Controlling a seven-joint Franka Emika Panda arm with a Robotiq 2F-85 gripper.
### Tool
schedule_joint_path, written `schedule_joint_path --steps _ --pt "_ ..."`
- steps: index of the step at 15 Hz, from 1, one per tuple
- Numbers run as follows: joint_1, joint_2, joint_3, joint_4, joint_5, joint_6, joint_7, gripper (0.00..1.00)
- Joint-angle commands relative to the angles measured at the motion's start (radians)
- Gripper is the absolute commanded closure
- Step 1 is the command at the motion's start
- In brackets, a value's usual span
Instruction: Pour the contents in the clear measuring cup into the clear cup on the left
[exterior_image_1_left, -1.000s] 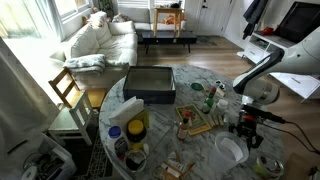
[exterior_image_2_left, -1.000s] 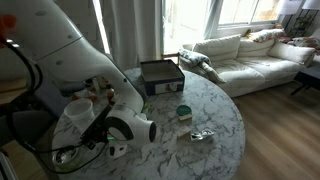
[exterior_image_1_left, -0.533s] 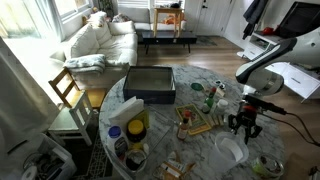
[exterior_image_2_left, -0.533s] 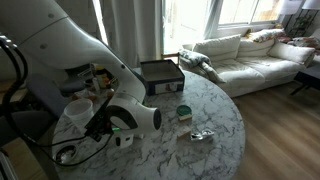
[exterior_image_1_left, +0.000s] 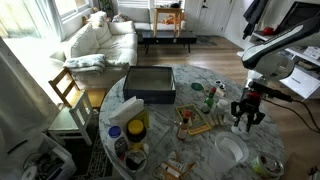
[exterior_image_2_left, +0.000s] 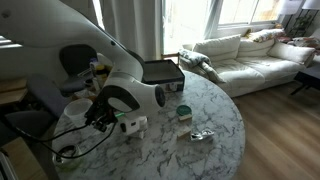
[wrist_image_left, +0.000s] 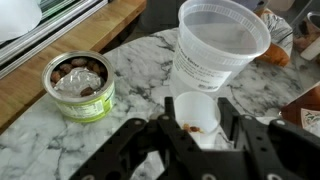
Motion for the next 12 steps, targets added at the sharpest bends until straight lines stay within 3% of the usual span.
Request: schedule_joint_path --steps 1,4,12 --pt "0.0 -0.091 0.0 -0.026 -0.046 0.016 -0.016 0.78" --pt "0.004 -0.168 0.015 -0.041 -0.054 -0.006 -0.063 0.78" --pt "0.04 -0.328 0.073 -0.083 -0.079 -0.094 -0.358 0.78"
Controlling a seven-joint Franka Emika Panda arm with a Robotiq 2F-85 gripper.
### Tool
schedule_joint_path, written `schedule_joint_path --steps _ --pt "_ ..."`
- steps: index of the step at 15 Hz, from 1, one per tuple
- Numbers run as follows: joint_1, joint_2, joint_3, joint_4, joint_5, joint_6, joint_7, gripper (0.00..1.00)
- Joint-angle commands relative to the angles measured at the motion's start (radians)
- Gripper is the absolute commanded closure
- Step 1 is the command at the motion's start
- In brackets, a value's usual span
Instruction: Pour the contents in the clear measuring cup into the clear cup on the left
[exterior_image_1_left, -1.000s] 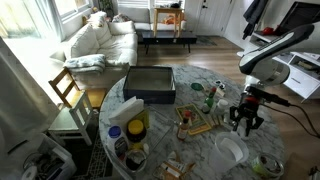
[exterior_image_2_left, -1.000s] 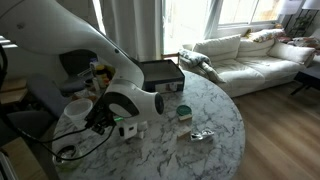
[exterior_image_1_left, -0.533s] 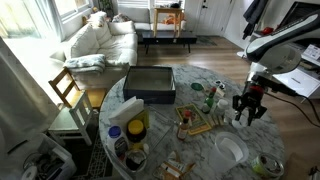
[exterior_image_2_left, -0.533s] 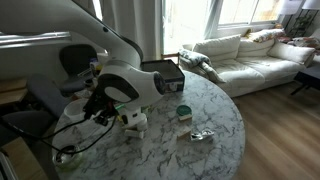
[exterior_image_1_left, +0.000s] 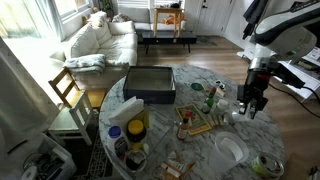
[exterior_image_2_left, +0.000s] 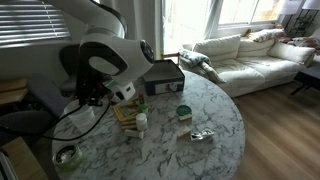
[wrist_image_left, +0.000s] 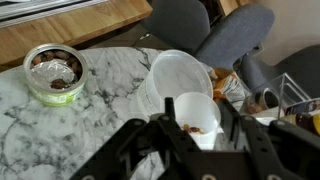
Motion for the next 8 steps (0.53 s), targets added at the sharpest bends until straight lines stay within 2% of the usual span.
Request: schedule_joint_path --steps 1,2,8 --pt "0.007 -0.015 0.004 -0.004 -0.004 -0.013 -0.037 0.78" --pt "0.011 -0.024 0.007 -0.005 -0.004 -0.016 -0.042 0.53" --pt "0.01 -0.018 0.005 -0.003 -0.004 -0.016 -0.04 0.53"
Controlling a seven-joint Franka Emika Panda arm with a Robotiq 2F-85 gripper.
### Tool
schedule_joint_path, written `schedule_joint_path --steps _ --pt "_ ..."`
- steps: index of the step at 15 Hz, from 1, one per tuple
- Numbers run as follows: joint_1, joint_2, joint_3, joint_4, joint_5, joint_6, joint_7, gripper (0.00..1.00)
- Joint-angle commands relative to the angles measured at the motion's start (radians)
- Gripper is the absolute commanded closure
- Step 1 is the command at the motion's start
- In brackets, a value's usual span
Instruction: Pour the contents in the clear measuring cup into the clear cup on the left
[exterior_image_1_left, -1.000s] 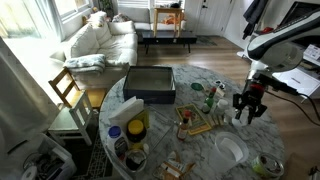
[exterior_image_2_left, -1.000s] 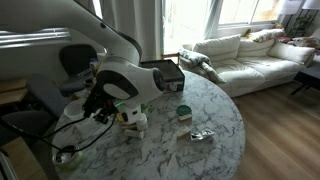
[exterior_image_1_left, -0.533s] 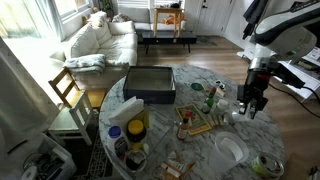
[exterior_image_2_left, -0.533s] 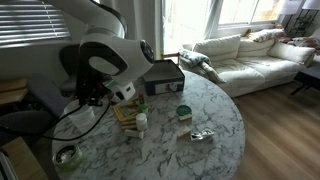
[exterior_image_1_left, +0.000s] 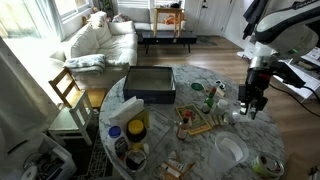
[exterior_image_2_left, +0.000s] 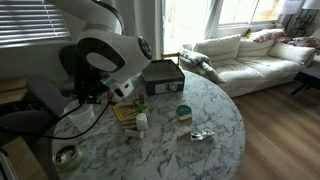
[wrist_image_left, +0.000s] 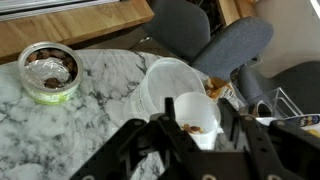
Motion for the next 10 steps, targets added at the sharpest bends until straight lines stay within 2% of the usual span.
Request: schedule_joint_path --steps 1,6,10 --pt "0.006 0.002 0.003 -0.001 0.017 -0.015 -0.038 0.78" --pt "0.047 -0.01 0.053 -0.028 0.129 -0.077 -0.26 0.78" --pt "0.091 -0.017 0.097 -0.054 0.07 -0.077 -0.408 0.78"
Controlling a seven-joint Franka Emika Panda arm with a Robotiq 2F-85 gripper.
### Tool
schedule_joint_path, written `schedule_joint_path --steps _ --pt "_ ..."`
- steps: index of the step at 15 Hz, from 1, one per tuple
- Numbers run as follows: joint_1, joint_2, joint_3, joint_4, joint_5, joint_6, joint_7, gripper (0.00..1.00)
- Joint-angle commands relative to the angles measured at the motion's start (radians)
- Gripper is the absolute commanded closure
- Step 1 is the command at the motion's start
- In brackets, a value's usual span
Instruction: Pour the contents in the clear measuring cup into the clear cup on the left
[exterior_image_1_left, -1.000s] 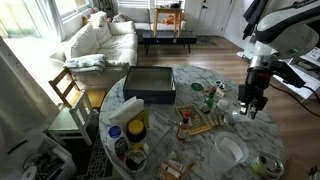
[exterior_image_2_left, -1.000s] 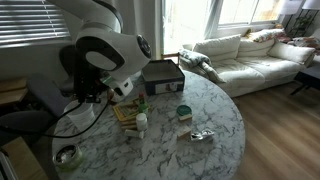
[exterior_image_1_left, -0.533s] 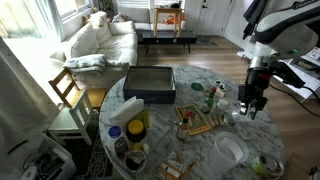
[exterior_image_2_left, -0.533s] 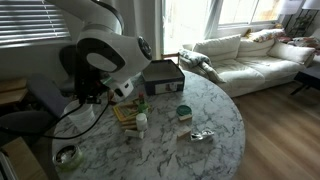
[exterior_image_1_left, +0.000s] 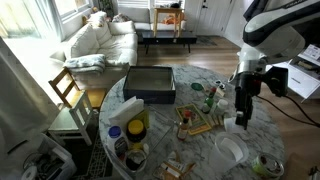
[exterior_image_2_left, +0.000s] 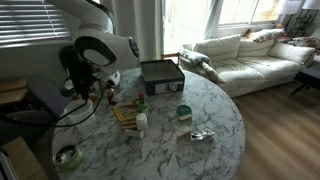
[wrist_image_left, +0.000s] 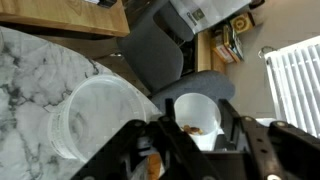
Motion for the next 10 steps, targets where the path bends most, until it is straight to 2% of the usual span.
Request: schedule_joint_path --steps 1,5,8,9,10 --pt "0.034 -0.021 0.024 -0.046 -0.071 0.028 -0.12 0.78" --pt "0.053 -0.042 0.038 -0.089 -0.155 0.152 -0.204 0.78" --pt "0.057 -0.06 0.041 -0.128 -0.125 0.306 -0.26 0.78" --pt "0.054 -0.015 0.038 -0.072 -0.129 0.221 -0.224 0.78" --pt "0.054 -0.016 0.038 -0.076 -0.129 0.235 -0.227 0.53"
